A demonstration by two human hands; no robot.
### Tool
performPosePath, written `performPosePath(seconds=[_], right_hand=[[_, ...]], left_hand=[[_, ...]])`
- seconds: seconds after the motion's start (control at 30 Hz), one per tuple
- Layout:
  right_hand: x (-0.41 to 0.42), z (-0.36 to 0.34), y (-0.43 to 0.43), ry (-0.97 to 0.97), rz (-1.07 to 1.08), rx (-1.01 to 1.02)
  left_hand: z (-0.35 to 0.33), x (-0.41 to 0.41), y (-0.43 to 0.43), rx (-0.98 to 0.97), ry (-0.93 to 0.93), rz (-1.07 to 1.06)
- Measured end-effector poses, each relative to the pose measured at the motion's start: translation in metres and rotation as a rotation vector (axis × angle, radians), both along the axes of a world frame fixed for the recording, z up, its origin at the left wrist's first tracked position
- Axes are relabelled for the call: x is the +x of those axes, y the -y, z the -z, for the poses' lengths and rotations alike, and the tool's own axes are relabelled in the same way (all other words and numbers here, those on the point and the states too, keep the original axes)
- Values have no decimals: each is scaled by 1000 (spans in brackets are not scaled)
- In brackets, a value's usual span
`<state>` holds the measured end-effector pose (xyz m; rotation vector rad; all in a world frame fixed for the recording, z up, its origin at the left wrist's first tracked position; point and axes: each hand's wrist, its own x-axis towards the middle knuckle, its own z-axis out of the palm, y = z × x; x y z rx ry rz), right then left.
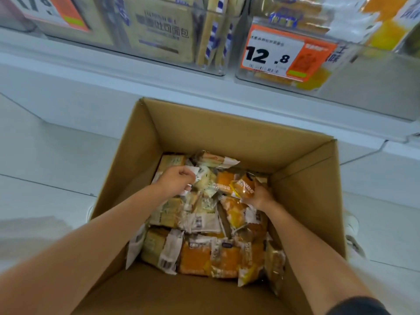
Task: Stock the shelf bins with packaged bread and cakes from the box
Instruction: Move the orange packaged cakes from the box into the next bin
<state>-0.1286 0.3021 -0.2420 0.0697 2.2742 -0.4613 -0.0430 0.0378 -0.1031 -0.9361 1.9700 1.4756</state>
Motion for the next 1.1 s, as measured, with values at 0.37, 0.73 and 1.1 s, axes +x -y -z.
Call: performPosePath(seconds=[0.37,0.73,1.1], right_hand=[[56,-124,53,-234,-381,-453],[96,-38,48,436,159,-423],[98,-14,65,268,234,-305]], left_hand=[[-7,9,-21,405,184,-162],[4,42,21,102,-164,-386],[13,42,21,125,-186,-358]])
